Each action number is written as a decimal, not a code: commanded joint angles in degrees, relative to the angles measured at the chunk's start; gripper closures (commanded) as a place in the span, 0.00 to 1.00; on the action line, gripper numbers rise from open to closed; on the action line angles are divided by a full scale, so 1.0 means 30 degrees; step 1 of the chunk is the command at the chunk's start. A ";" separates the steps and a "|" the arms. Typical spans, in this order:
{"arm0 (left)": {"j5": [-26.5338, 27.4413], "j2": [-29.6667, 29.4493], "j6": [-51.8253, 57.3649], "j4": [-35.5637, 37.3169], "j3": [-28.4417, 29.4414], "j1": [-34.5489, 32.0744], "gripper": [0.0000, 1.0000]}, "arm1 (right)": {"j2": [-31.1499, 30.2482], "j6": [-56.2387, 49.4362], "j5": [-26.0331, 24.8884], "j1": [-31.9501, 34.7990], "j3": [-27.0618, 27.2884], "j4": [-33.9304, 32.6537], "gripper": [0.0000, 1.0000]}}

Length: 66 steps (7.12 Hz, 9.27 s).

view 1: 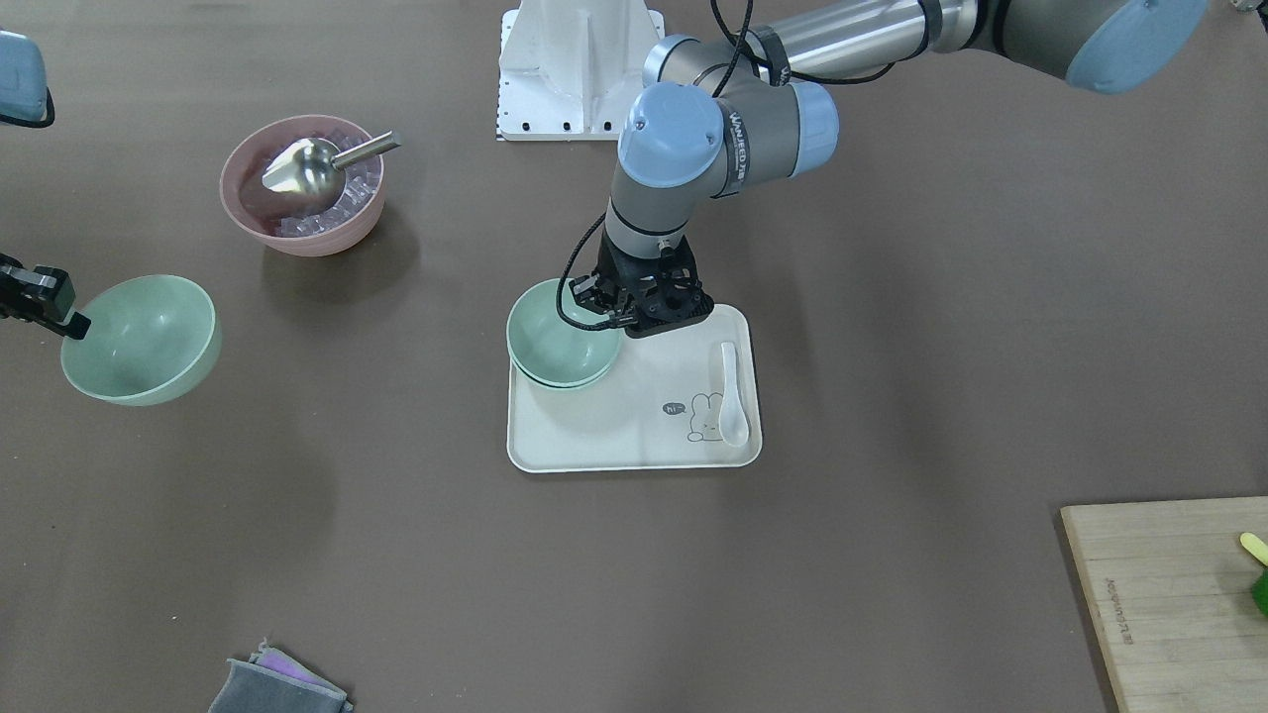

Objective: Stack green bowls together

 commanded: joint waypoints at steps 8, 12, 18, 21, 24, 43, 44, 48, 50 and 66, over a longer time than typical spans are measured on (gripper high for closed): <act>0.0022 0.0089 -0.0185 -0.0413 0.0120 0.0058 1.00 | -0.0055 0.0000 -0.0010 0.0001 0.0000 0.0000 1.00; 0.0022 0.0060 -0.0214 -0.0649 0.0326 0.0058 1.00 | -0.0054 0.0000 -0.0010 0.0000 -0.0059 0.0000 1.00; 0.0022 0.0060 -0.0156 -0.0678 0.0239 0.0029 0.46 | -0.0025 -0.0029 -0.0010 0.0000 -0.0117 0.0000 1.00; -0.0848 0.0089 -0.0068 -0.0416 -0.0491 -0.0639 0.02 | 0.0004 -0.0058 0.0048 0.0000 -0.0117 0.0000 1.00; -0.3112 0.1575 0.0108 -0.0326 -0.2858 -0.2778 0.02 | 0.0702 0.0000 0.0457 0.0117 0.0000 -0.0435 1.00; -0.3171 0.7032 1.0508 0.1490 -0.5387 -0.8262 0.02 | 1.0668 0.7178 -0.3145 -0.8875 -0.5009 -0.2197 1.00; -0.3171 0.7032 1.0508 0.1490 -0.5387 -0.8233 0.02 | 1.0697 0.7178 -0.3174 -0.8935 -0.5126 -0.2168 1.00; -0.3171 0.7032 1.0508 0.1490 -0.5328 -0.8233 0.02 | 1.0698 0.7354 -0.3174 -0.9170 -0.6035 -0.0673 1.00; -0.3171 0.7032 1.0508 0.1490 -0.5328 -0.8204 0.02 | 1.0698 0.7354 -0.3174 -0.9257 -0.6064 -0.0673 1.00; -0.3171 0.7032 1.0450 0.1461 -0.5182 -0.8145 0.02 | 1.0668 0.7295 -0.3584 -0.9609 -0.6446 -0.0293 1.00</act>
